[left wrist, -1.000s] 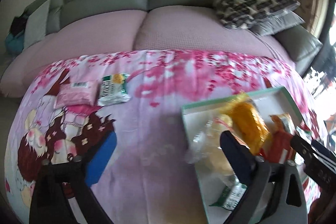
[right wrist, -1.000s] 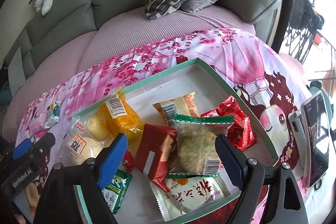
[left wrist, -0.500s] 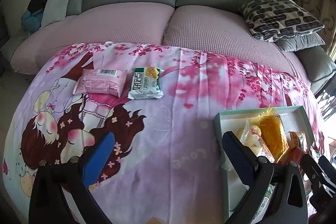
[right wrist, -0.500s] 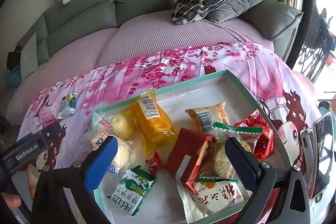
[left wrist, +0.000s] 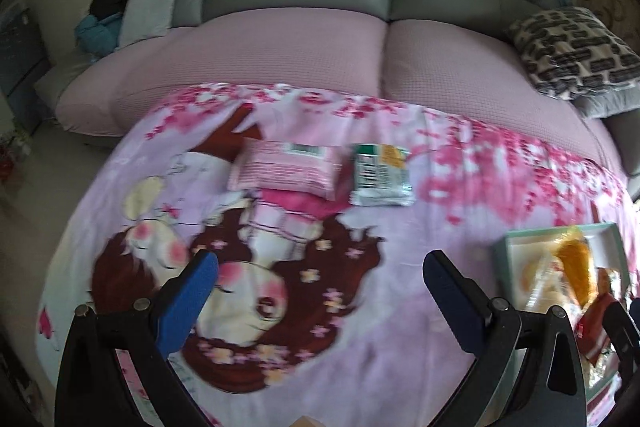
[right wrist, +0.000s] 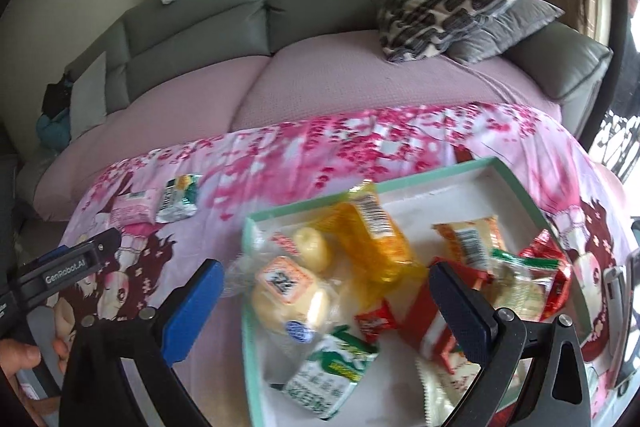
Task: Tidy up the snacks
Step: 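Move both tools back to the remaining snacks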
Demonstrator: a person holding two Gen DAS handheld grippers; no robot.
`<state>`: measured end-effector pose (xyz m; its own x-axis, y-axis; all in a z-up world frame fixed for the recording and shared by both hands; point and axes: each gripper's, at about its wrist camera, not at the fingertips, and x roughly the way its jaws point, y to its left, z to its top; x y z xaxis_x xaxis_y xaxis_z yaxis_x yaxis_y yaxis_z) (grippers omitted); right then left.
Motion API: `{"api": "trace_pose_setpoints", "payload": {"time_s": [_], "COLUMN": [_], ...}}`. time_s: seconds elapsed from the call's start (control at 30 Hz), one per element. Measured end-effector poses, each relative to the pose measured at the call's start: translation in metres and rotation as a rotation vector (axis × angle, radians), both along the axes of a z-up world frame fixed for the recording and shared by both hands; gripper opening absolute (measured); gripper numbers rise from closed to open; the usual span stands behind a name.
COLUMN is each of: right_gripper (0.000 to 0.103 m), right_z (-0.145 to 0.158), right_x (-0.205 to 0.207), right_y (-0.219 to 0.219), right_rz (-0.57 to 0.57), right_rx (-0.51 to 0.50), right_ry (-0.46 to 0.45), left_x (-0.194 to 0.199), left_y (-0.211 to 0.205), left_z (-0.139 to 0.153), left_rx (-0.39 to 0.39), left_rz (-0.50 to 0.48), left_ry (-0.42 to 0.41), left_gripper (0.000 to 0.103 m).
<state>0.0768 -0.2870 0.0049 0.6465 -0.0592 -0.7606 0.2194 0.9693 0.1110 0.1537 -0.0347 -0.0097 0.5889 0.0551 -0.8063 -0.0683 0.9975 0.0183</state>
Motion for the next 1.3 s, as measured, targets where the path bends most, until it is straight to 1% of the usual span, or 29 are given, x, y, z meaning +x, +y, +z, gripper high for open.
{"api": "trace_pose_setpoints", "payload": {"time_s": [0.23, 0.33, 0.5, 0.67, 0.83, 0.97, 1.3], "right_gripper": [0.103, 0.103, 0.103, 0.103, 0.103, 0.103, 0.103], "right_z": [-0.002, -0.003, -0.008, -0.013, -0.016, -0.017, -0.033], "right_x": [0.009, 0.013, 0.019, 0.027, 0.036, 0.045, 0.06], "right_y": [0.033, 0.045, 0.062, 0.073, 0.083, 0.096, 0.124], "right_rz": [0.074, 0.107, 0.15, 0.168, 0.181, 0.205, 0.261], "right_rx": [0.0, 0.008, 0.029, 0.028, 0.042, 0.004, -0.042], "right_ry": [-0.003, -0.005, -0.006, 0.002, 0.009, 0.012, 0.053], "left_x": [0.0, 0.0, 0.001, 0.007, 0.02, 0.028, 0.043], "left_y": [0.031, 0.041, 0.054, 0.064, 0.067, 0.069, 0.083], "left_z": [0.003, 0.003, 0.004, -0.003, -0.008, -0.009, -0.01], "left_rx": [-0.01, -0.029, -0.07, -0.096, -0.123, -0.118, -0.16], "left_rz": [0.059, 0.073, 0.083, 0.089, 0.071, 0.062, 0.063], "left_ry": [-0.002, -0.001, -0.009, 0.014, 0.025, 0.024, 0.009], "left_gripper": [0.102, 0.102, 0.102, 0.102, 0.102, 0.102, 0.102]}}
